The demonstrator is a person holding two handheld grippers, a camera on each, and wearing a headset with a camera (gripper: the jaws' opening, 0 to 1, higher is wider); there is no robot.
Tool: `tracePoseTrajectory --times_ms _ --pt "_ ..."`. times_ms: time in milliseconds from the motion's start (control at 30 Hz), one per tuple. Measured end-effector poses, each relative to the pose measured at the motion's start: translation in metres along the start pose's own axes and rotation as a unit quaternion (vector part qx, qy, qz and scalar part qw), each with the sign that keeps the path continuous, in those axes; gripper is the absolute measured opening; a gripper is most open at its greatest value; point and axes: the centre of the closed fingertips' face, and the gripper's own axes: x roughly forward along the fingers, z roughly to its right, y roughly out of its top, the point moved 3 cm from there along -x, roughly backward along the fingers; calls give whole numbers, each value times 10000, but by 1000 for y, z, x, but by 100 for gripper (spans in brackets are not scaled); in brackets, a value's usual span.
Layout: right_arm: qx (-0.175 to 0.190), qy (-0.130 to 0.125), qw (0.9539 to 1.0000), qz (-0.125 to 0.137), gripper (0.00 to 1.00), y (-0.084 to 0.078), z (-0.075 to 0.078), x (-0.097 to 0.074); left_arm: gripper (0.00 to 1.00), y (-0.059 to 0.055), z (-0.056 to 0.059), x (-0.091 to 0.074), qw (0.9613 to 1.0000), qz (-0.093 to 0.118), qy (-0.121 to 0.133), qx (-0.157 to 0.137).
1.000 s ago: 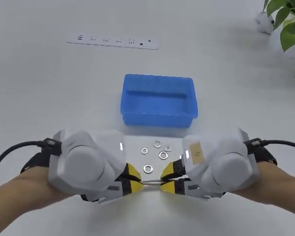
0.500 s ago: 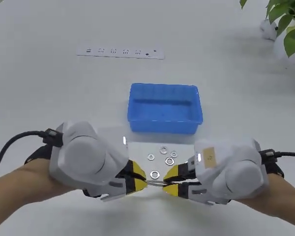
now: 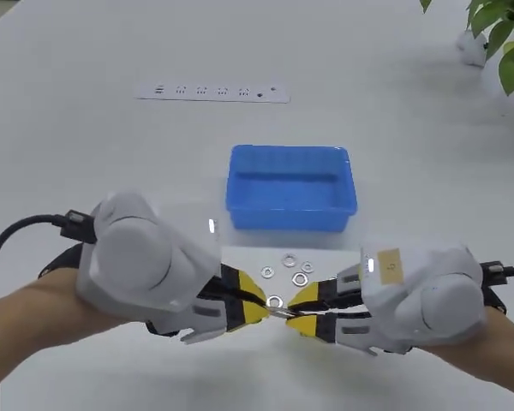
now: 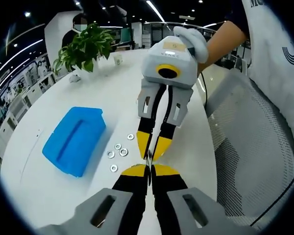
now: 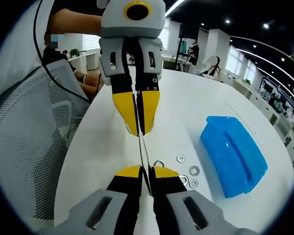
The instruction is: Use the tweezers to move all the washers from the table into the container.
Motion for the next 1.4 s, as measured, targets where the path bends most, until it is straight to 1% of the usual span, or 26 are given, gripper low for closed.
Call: tracePoseTrajectory --times_ms 67,133,200,367,400,433,467,500,533,600,733,900,1033,1133,1300,1400 --pt "75 -19 9999 66 8 0 1 -2 6 3 -1 0 10000 49 -2 -20" --pt "212 -48 9996 173 8 -1 3 -4 6 8 -2 0 9998 172 0 -61" --pt "264 -61 9994 237 8 -1 3 -5 7 13 -1 0 9996 277 -38 -75" --pt "398 -99 9986 347 8 0 4 -7 6 19 -1 1 9992 393 -81 -1" --pt "449 -101 9982 388 8 0 4 -8 6 22 0 1 9989 462 -112 -16" --pt "456 -97 9981 399 8 0 4 -8 6 23 0 1 9988 484 -124 -16" --pt "461 -94 9980 417 8 1 3 -9 6 27 1 1 9981 595 -128 80" --pt "481 -77 9978 447 8 1 3 -9 6 30 2 1 9977 654 -156 62" --pt "485 -58 9977 465 9 2 2 -9 6 32 2 2 9973 711 -161 50" --pt "455 -79 9979 452 9 1 2 -9 6 33 1 3 9973 715 -157 82" --pt "560 -74 9971 513 9 1 3 -11 6 38 1 6 9960 870 -173 81" --pt "553 -85 9971 521 9 0 3 -13 6 45 1 11 9944 1027 -215 100" --pt "584 -97 9968 546 8 -2 3 -15 6 49 1 15 9929 1152 -279 91" --pt "609 -88 9965 562 8 -3 3 -17 7 51 3 19 9909 1291 -349 159" --pt "608 -72 9964 580 8 -3 3 -18 7 50 3 23 9899 1336 -463 117" --pt "616 -52 9963 599 8 -4 4 -18 7 49 3 26 9898 1326 -493 143"
